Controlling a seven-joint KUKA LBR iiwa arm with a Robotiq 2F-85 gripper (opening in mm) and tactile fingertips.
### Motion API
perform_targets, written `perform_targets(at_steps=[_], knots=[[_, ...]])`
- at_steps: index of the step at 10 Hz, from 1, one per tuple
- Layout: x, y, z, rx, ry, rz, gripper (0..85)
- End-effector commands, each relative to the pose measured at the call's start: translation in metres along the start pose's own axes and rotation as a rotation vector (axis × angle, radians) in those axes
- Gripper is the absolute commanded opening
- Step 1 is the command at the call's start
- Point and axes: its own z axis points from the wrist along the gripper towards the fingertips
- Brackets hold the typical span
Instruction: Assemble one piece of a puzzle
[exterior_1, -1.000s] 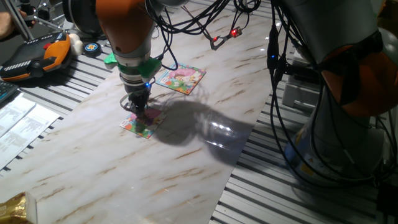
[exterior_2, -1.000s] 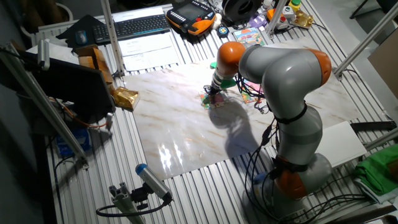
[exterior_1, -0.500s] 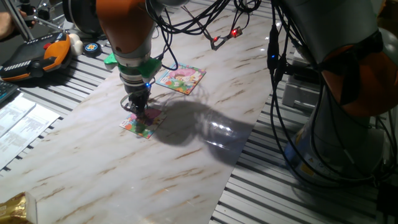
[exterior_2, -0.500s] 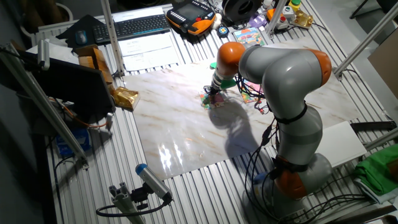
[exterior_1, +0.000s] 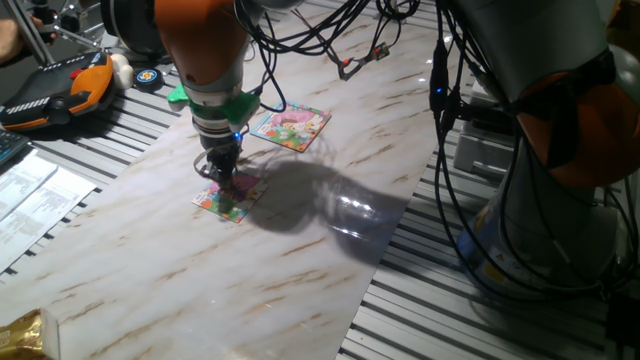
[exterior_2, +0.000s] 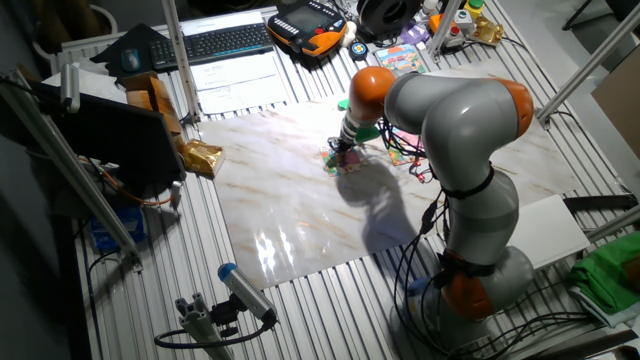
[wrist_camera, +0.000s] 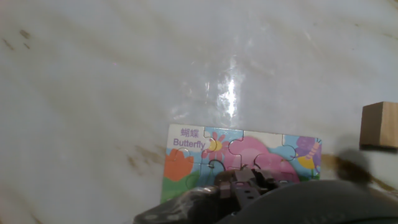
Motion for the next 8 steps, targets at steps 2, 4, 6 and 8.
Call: perform_targets(at_steps=[2,4,6,8], knots=[[-0.003,-0.001,-0.004,0.004,0.002,-0.008,0.7],[-0.010,-0.003,-0.005,0.019,0.006,0.006,0.7],[-0.011,0.000,-0.002,0.019,0.006,0.015,0.7],[-0.012,0.002,0.000,0.019,0.001,0.020,0.7]])
